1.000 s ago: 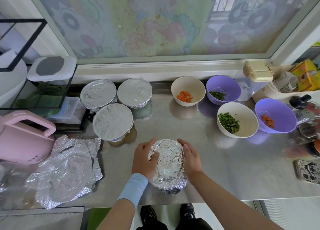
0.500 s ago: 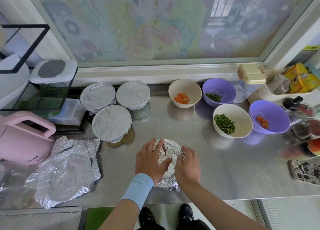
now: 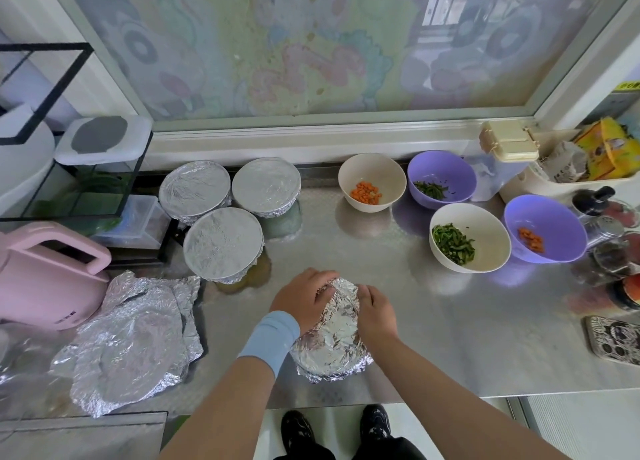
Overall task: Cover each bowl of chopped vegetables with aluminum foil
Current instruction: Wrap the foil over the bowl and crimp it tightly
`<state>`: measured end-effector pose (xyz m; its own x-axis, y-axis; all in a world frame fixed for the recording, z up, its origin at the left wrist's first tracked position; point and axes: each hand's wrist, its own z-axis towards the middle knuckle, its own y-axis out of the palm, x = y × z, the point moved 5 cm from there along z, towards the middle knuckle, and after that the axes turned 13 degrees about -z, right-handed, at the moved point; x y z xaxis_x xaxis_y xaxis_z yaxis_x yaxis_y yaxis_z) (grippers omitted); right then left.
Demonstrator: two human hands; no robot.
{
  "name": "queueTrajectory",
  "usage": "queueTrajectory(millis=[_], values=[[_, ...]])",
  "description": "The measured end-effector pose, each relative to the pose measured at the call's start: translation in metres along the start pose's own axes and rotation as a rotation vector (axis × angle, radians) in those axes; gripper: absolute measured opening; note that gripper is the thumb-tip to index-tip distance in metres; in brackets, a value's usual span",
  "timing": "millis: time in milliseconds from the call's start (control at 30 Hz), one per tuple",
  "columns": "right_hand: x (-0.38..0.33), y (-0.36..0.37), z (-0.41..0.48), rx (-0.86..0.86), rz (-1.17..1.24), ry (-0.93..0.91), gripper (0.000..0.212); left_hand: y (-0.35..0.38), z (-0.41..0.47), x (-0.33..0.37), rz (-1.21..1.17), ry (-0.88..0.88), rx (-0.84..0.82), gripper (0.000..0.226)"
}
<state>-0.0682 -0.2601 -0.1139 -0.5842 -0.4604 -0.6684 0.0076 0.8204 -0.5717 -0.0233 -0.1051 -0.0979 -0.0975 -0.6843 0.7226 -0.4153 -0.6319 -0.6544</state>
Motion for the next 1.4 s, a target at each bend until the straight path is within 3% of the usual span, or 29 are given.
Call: queueTrajectory(millis=[233,400,700,767,867,933,1133,1267,1400], values=[[0.013,-0.003,0.009,0.025,0.224,0.274,0.036,0.004,-0.005,-0.009,-0.079,-0.148,0.151,0.03],[0.002,-0.007,0.015,0.131,0.166,0.156,0.031,0.002,-0.007,-0.012,-0.165,-0.217,0.209,0.028],[-0.006,-0.004,0.032,-0.029,0.01,0.194,0.033,0.002,-0.003,-0.019,-0.181,-0.299,0.225,0.025],[-0.009,-0.009,0.028,0.084,-0.089,0.065,0.026,-0.001,0.0,-0.016,-0.081,-0.174,0.257,0.029],[-0.021,-0.01,0.01,0.283,-0.29,-0.315,0.022,-0.002,0.001,-0.008,-0.088,-0.002,0.249,0.036],[-0.021,0.0,0.0,0.224,-0.335,-0.387,0.026,0.001,-0.001,-0.005,-0.114,0.017,0.212,0.034],[-0.015,0.002,0.004,0.042,-0.214,-0.214,0.029,0.001,0.002,-0.003,-0.164,-0.112,0.228,0.027],[-0.013,0.003,0.013,-0.054,-0.179,-0.132,0.029,0.001,0.006,-0.006,-0.14,-0.247,0.219,0.034],[-0.009,0.007,0.021,-0.136,-0.123,-0.105,0.034,0.0,0.011,-0.009,-0.195,-0.285,0.093,0.034]])
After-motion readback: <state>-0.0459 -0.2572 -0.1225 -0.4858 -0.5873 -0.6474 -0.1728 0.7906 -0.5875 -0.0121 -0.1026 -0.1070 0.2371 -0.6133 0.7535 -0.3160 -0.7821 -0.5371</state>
